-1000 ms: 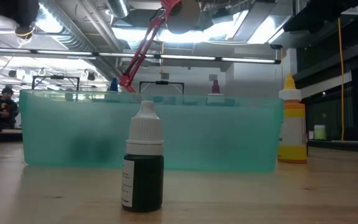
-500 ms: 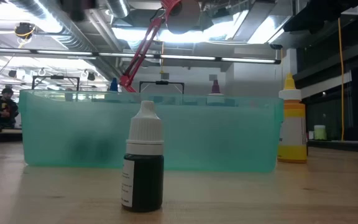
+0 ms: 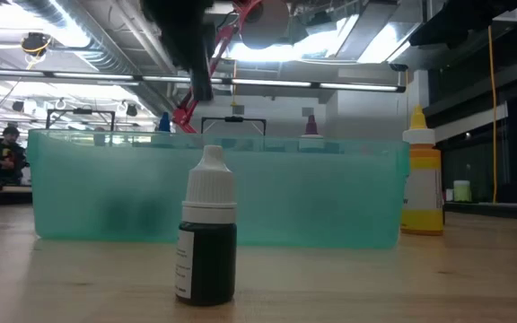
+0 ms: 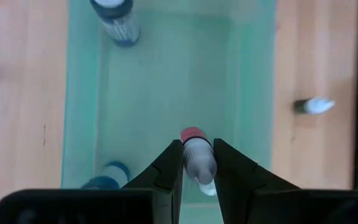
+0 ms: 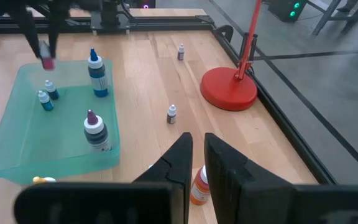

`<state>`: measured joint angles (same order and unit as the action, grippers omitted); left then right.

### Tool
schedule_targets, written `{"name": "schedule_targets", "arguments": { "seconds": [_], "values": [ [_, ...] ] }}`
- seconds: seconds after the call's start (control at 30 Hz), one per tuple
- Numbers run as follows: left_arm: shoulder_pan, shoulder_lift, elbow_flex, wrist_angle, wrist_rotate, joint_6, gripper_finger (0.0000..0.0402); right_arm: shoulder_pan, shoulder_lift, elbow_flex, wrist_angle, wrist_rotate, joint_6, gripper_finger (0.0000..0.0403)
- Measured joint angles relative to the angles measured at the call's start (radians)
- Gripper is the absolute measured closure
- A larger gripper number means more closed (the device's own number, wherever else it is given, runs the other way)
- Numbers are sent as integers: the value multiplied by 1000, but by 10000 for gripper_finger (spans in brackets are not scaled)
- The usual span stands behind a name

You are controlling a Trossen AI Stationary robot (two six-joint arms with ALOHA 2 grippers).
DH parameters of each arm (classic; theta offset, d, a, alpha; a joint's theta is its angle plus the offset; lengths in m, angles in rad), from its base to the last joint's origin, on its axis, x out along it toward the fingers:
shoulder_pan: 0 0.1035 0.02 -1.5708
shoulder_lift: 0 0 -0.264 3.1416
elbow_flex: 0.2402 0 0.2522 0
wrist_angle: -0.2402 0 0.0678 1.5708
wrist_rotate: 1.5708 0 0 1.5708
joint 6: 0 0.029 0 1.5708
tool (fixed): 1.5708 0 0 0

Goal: Pick & Place food coloring
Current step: Put the left small red bottle into the green bin

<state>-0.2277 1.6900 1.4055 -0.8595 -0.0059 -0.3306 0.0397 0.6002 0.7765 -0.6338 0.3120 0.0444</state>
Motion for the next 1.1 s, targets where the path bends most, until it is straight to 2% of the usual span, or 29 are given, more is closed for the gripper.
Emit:
{"name": "schedule_targets", "arguments": {
  "seconds": [0.37, 0.57, 0.9, 1.1],
  "values": [
    [-28, 194, 0, 108, 33, 144, 337, 0, 0, 0, 0, 0, 0, 357],
    [-68, 265, 0, 205, 35, 162, 337, 0, 0, 0, 0, 0, 0, 357],
    [-93, 291, 0, 210, 40, 162, 336, 0, 0, 0, 0, 0, 0, 357],
    [-93, 291, 0, 208, 50, 161, 309, 0, 0, 0, 0, 0, 0, 357]
  ]
}}
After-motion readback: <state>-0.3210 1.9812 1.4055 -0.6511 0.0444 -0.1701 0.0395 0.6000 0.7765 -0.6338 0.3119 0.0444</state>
